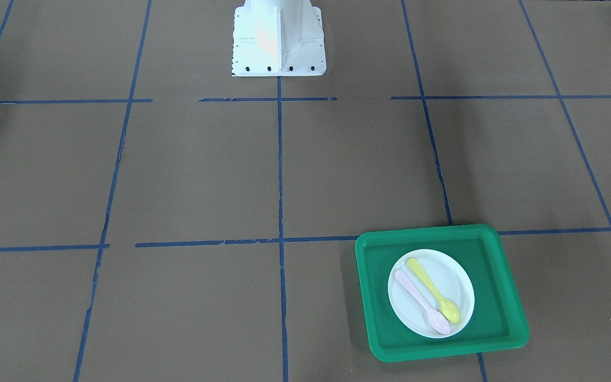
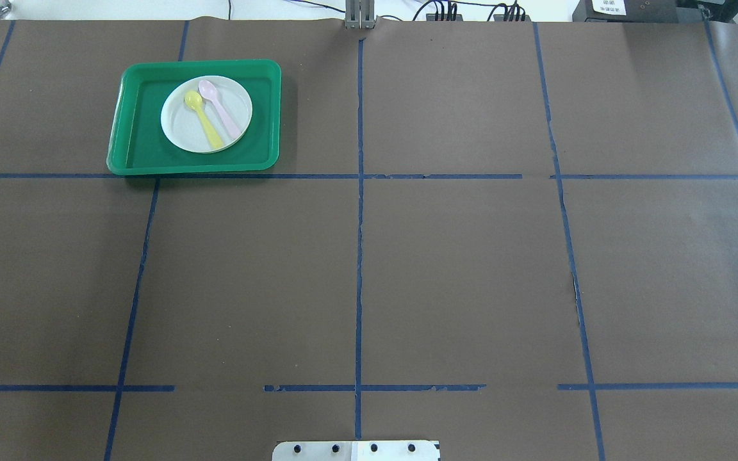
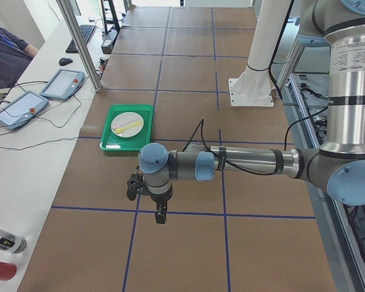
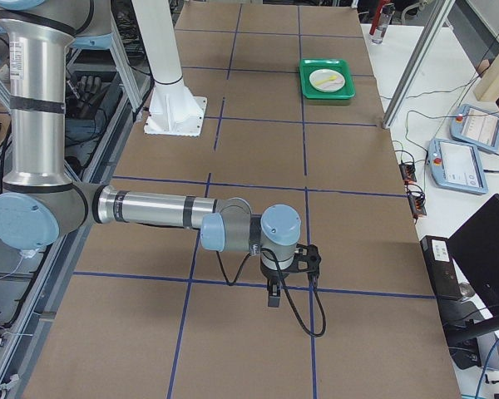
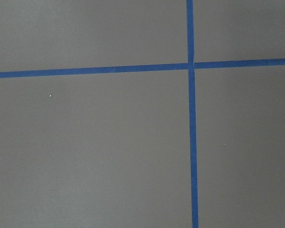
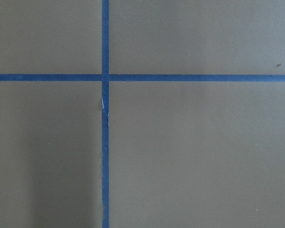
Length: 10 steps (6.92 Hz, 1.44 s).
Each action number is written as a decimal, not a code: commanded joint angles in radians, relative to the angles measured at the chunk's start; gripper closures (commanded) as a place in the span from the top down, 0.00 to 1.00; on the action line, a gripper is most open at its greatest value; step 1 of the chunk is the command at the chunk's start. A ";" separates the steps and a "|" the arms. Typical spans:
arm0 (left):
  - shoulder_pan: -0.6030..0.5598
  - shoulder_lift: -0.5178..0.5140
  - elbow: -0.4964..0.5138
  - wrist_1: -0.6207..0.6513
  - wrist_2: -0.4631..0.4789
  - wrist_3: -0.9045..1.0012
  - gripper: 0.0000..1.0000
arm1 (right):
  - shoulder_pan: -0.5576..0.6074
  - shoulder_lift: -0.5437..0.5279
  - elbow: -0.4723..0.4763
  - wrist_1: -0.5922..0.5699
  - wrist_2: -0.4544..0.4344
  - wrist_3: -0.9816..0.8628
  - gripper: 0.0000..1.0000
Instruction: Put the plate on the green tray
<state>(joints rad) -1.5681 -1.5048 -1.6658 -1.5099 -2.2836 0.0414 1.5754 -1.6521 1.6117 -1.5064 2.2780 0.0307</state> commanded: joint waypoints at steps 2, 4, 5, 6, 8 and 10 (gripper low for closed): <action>0.000 -0.002 0.034 -0.004 -0.121 0.002 1.00 | 0.000 0.000 0.000 0.000 0.000 0.000 1.00; 0.000 -0.003 0.032 -0.007 -0.122 0.002 1.00 | 0.000 0.000 0.000 0.000 0.000 0.000 1.00; 0.000 -0.003 0.029 -0.009 -0.122 0.002 1.00 | 0.000 0.000 0.000 0.000 0.000 0.000 1.00; 0.000 -0.005 0.029 -0.009 -0.120 0.002 1.00 | 0.000 0.000 0.000 0.000 0.000 0.000 1.00; 0.000 -0.003 0.031 -0.009 -0.119 0.002 1.00 | 0.000 0.000 0.000 0.000 0.000 0.000 1.00; 0.000 -0.008 0.031 -0.009 -0.116 0.000 1.00 | 0.000 0.000 0.000 0.000 0.000 0.000 1.00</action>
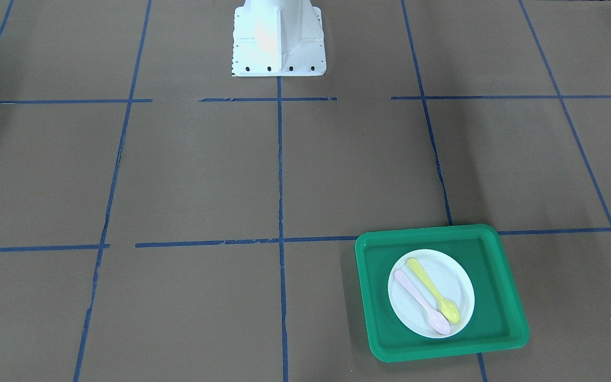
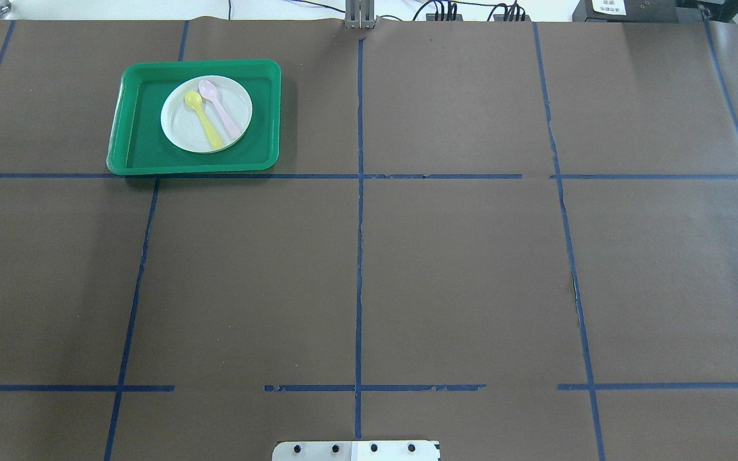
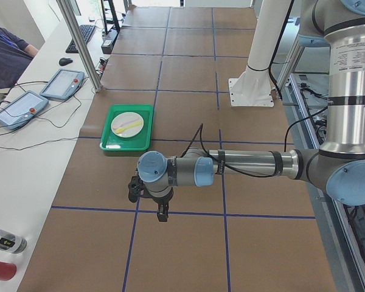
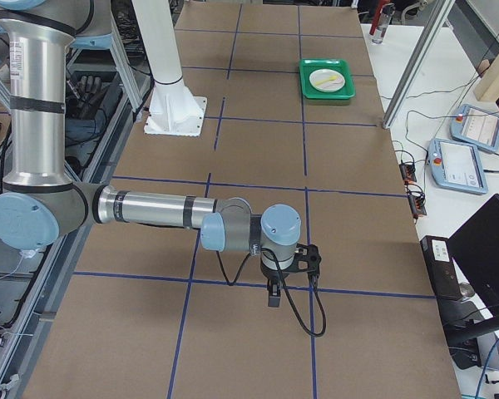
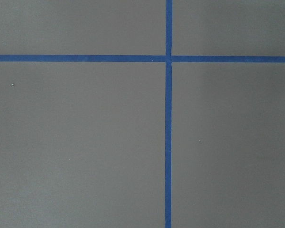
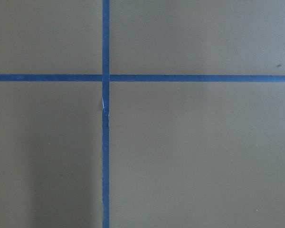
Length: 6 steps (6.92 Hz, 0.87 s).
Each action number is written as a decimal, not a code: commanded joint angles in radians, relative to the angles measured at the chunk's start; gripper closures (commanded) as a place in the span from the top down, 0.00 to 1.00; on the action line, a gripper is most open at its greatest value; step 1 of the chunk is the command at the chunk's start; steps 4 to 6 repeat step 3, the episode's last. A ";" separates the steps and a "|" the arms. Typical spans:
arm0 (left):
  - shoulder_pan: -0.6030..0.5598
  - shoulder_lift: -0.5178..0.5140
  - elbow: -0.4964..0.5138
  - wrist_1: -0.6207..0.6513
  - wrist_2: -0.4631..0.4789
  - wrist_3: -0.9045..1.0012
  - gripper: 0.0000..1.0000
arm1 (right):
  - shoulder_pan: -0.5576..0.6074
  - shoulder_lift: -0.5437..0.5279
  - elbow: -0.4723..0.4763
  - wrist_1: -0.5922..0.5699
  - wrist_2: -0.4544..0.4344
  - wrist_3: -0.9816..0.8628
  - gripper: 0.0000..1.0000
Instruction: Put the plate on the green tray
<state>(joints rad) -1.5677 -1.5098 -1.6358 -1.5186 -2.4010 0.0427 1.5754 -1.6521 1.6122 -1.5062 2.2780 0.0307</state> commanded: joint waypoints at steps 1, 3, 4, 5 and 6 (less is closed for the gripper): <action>0.000 -0.001 -0.001 0.000 0.002 0.000 1.00 | 0.000 0.000 0.000 0.000 0.000 0.000 1.00; 0.000 -0.004 -0.007 0.000 -0.003 0.000 1.00 | 0.000 0.000 0.000 0.000 0.000 0.000 1.00; 0.000 -0.004 -0.007 0.000 -0.003 0.000 1.00 | 0.000 0.000 0.000 0.000 0.000 0.000 1.00; 0.000 -0.004 -0.007 0.000 -0.003 0.000 1.00 | 0.000 0.000 0.000 0.000 0.000 0.000 1.00; 0.000 -0.004 -0.007 0.000 -0.003 0.000 1.00 | 0.000 0.000 0.000 0.000 0.000 0.000 1.00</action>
